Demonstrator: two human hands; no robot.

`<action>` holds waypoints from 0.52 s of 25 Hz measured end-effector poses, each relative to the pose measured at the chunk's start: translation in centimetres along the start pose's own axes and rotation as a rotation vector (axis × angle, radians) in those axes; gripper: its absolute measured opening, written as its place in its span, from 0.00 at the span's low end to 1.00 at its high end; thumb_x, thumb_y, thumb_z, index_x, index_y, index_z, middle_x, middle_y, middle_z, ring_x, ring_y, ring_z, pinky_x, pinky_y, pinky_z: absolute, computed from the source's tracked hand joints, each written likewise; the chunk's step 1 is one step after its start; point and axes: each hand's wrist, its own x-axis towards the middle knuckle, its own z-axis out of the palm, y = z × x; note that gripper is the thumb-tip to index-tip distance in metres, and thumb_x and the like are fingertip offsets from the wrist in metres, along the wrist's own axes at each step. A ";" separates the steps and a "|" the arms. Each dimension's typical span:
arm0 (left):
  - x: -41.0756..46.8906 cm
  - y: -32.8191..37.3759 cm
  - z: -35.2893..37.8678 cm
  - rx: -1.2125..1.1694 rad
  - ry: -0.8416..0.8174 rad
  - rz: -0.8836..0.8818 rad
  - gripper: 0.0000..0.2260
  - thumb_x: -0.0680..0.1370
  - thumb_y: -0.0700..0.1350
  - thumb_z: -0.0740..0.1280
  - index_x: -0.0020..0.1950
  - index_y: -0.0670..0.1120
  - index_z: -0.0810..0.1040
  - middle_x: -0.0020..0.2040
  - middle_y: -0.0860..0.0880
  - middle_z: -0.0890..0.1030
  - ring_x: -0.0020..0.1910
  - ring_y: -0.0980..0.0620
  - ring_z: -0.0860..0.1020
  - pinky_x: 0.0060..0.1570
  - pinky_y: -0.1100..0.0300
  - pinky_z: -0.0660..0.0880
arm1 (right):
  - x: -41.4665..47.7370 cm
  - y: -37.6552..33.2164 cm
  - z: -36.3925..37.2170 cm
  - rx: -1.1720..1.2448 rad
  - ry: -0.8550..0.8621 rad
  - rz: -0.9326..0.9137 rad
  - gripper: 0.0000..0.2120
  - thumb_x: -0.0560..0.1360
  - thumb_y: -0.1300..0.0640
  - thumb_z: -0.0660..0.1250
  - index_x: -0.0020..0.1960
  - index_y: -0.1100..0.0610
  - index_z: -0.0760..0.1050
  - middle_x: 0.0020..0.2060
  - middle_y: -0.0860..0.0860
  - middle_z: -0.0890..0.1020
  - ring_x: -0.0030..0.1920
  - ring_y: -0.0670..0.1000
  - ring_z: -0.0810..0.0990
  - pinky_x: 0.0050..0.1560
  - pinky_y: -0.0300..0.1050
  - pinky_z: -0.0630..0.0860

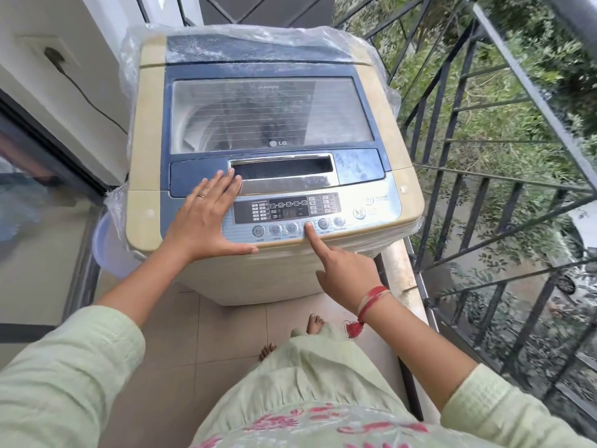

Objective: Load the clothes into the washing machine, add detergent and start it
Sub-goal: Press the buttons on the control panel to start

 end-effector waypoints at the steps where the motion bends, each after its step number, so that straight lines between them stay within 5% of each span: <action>1: 0.0 0.0 0.0 0.002 0.002 0.000 0.57 0.59 0.80 0.55 0.77 0.46 0.51 0.78 0.48 0.53 0.77 0.51 0.49 0.75 0.52 0.46 | 0.0 0.1 0.0 -0.022 0.008 0.005 0.42 0.76 0.57 0.60 0.74 0.43 0.32 0.37 0.50 0.72 0.30 0.52 0.72 0.25 0.41 0.62; 13: 0.2 -0.1 -0.1 -0.022 0.016 0.002 0.57 0.58 0.81 0.53 0.77 0.46 0.52 0.77 0.48 0.53 0.76 0.51 0.50 0.75 0.52 0.46 | -1.6 4.2 0.7 0.112 0.040 0.032 0.44 0.77 0.47 0.60 0.72 0.45 0.25 0.54 0.51 0.74 0.39 0.54 0.79 0.30 0.46 0.74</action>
